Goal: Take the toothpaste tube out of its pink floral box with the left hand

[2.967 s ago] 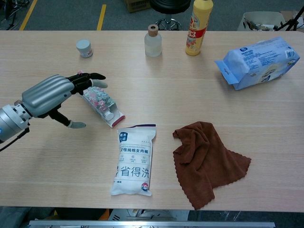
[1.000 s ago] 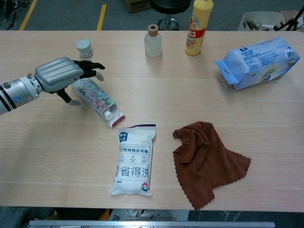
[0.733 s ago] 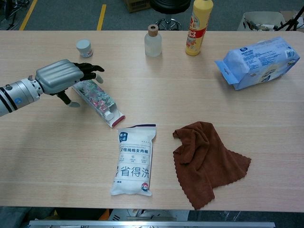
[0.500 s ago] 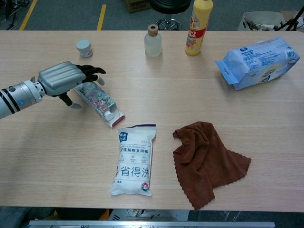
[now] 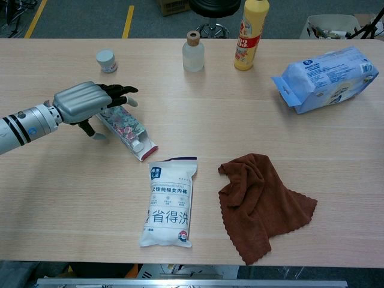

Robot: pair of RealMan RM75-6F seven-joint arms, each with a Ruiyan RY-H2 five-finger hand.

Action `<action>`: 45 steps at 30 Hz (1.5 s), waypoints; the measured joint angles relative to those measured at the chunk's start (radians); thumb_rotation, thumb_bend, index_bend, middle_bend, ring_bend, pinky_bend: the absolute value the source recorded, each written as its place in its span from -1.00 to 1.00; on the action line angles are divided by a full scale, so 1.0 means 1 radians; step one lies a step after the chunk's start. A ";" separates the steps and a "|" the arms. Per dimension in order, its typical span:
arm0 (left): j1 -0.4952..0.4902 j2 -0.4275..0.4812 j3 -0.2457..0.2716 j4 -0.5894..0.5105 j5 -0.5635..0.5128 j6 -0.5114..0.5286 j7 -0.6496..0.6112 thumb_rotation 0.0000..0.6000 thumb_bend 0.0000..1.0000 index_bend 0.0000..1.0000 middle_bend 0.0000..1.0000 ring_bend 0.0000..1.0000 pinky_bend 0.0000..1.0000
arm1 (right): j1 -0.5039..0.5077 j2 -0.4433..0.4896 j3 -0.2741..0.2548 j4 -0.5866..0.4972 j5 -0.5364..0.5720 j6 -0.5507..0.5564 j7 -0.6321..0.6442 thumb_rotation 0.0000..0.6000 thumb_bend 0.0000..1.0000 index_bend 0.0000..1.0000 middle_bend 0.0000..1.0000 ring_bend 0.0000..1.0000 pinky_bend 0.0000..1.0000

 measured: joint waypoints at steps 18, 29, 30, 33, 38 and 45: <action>-0.002 -0.037 0.020 0.048 0.014 0.026 -0.021 1.00 -0.85 -0.78 -1.00 -0.96 -0.65 | -0.003 -0.005 -0.003 0.008 0.006 -0.006 0.007 1.00 -0.61 0.01 -0.16 -0.44 -0.20; -0.014 -0.059 0.032 0.067 0.017 0.002 -0.028 1.00 -0.85 -0.78 -1.00 -0.96 -0.65 | -0.006 -0.009 -0.003 0.014 0.015 -0.011 0.013 1.00 -0.61 0.01 -0.16 -0.45 -0.20; -0.015 -0.061 0.032 0.068 0.017 0.001 -0.028 1.00 -0.85 -0.78 -1.00 -0.96 -0.65 | -0.006 -0.010 -0.003 0.014 0.015 -0.011 0.013 1.00 -0.61 0.01 -0.16 -0.45 -0.20; -0.018 -0.064 0.033 0.070 0.017 -0.004 -0.029 1.00 -0.85 -0.78 -1.00 -0.95 -0.64 | -0.008 -0.010 -0.003 0.016 0.017 -0.012 0.015 1.00 -0.61 0.01 -0.16 -0.45 -0.20; -0.021 -0.066 0.031 0.068 0.008 -0.017 -0.029 1.00 -0.85 -0.77 -0.98 -0.89 -0.63 | -0.010 -0.012 -0.003 0.020 0.019 -0.011 0.021 1.00 -0.61 0.01 -0.16 -0.44 -0.20; -0.021 -0.065 0.025 0.061 -0.001 -0.018 -0.024 1.00 -0.85 -0.60 -0.78 -0.75 -0.47 | -0.010 -0.014 -0.003 0.023 0.019 -0.012 0.024 1.00 -0.60 0.01 -0.16 -0.44 -0.20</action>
